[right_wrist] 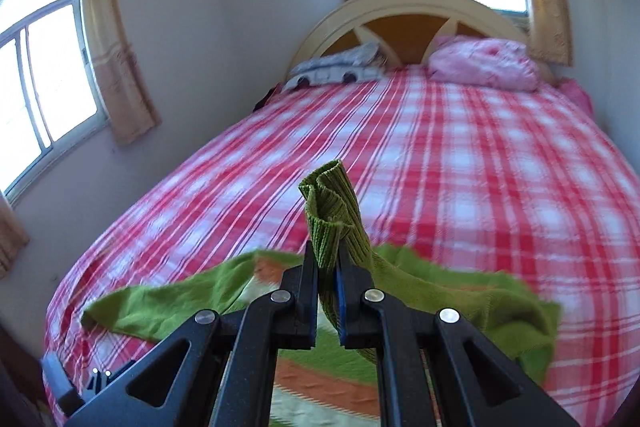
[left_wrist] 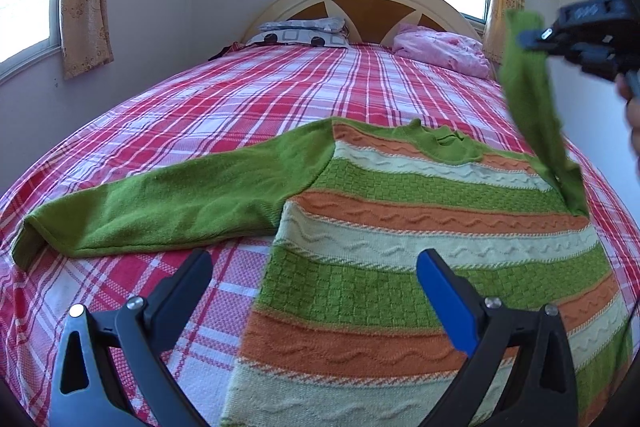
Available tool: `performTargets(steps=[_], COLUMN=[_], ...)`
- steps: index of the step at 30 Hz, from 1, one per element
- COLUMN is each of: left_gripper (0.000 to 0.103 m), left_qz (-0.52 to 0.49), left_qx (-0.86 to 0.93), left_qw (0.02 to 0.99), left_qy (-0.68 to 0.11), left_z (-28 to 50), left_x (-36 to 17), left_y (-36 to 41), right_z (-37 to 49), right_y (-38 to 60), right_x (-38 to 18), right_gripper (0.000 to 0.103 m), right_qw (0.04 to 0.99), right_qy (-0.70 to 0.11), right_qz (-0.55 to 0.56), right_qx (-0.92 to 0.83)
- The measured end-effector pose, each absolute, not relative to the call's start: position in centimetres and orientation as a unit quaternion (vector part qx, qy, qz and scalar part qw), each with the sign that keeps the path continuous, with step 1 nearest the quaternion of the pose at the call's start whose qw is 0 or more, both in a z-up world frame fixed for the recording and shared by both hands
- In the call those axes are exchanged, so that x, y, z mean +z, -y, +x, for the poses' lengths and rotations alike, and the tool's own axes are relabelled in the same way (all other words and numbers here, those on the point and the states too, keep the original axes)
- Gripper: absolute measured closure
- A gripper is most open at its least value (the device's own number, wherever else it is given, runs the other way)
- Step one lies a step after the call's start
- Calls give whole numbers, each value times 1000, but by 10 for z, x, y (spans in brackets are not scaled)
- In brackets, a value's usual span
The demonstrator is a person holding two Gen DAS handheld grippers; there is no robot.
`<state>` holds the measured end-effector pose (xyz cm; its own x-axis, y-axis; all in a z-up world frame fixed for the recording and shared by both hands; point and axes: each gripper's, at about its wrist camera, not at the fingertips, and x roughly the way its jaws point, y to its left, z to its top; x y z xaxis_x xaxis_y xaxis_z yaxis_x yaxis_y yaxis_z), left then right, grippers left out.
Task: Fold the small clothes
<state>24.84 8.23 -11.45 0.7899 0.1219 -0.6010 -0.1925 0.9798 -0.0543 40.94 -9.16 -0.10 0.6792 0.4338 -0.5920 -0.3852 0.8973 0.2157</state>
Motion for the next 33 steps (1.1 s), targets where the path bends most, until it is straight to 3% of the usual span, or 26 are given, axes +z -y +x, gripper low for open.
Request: performTargets(steps=[2,4,5,6,7,14,18,22,27,29,33], left_gripper=[0,0,0,0,0,0,16,22,58,65,67], left_qz=[-45,-32,-30,-29,-27,-25,-28,-48,-69,-71,-93], left_qx=[79,73,69,66,62,21,11,-7,-32,-32,-29], left_qw=[945,945,944,943,941,933,929,917,892,884,886], left_qy=[-314,-316,-321,-326,-331,-358,-370,-395,-445,-462,-453], left_z=[247,246,246,247,248,270,297,328,360,368,371], left_x=[-113,-113,-113,-113,-113,-106,-100,-104,-126,-136,-140], left_y=[-80,-77,-76,-76,-76,-74,-70,-63,-52,-48,-47], right_z=[410,407,404,398,391,353,342,327,311,306,301], right_y=[74,62,58,57,60,143,192,208,205,208,209], right_x=[-39,-71,-83,-94,-99,-83,-81,-91,-106,-104,-110], right_gripper=[96,89,80,47,30,30,30,30,30,30,28], right_qw=[903,885,877,868,864,899,924,925,925,928,929], right_qy=[-361,-394,-410,-425,-426,-381,-358,-356,-352,-342,-339], right_qz=[40,41,37,30,32,16,12,15,-2,0,6], right_qx=[227,244,249,255,265,215,135,133,143,145,145])
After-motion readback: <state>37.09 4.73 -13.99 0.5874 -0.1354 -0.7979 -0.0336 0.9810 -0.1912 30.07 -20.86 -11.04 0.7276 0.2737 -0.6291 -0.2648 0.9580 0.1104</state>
